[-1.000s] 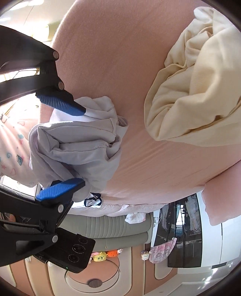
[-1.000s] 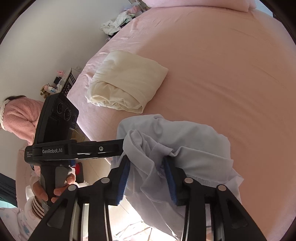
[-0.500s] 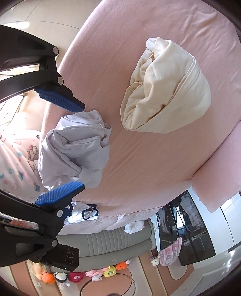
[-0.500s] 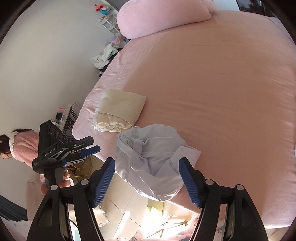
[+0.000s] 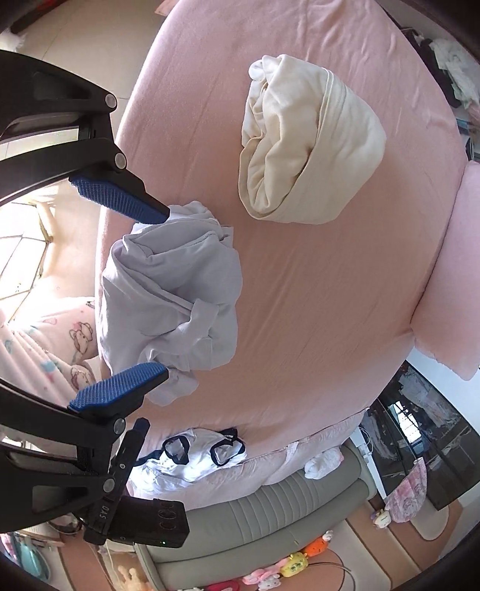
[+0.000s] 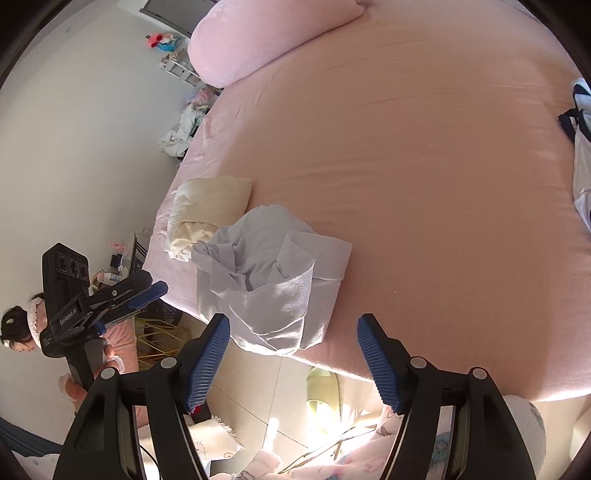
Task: Fold clothes
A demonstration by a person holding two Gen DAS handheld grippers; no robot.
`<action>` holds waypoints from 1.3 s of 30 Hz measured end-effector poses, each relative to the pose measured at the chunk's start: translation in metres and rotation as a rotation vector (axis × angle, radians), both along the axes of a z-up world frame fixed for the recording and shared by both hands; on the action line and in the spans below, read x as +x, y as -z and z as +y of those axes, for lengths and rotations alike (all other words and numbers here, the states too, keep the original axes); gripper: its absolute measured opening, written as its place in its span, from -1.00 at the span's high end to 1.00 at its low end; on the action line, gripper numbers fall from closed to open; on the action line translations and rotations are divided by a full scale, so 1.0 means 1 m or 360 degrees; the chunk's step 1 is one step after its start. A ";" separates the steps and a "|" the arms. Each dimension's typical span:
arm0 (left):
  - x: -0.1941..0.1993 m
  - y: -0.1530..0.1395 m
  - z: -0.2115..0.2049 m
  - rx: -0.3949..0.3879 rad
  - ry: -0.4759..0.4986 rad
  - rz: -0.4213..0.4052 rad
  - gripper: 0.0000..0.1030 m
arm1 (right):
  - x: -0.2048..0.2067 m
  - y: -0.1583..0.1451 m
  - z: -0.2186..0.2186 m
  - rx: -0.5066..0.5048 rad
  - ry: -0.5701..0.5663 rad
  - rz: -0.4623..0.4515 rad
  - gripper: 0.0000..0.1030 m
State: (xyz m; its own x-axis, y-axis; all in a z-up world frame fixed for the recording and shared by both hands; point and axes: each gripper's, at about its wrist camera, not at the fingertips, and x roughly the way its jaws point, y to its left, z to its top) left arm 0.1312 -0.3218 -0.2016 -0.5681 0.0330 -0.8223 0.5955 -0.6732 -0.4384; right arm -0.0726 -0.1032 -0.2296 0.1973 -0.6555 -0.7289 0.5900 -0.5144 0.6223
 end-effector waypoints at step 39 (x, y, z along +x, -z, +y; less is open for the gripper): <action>-0.078 0.036 0.036 -0.0339 0.0658 -0.0278 0.75 | -0.002 0.029 -0.046 0.0063 -0.0018 -0.0034 0.86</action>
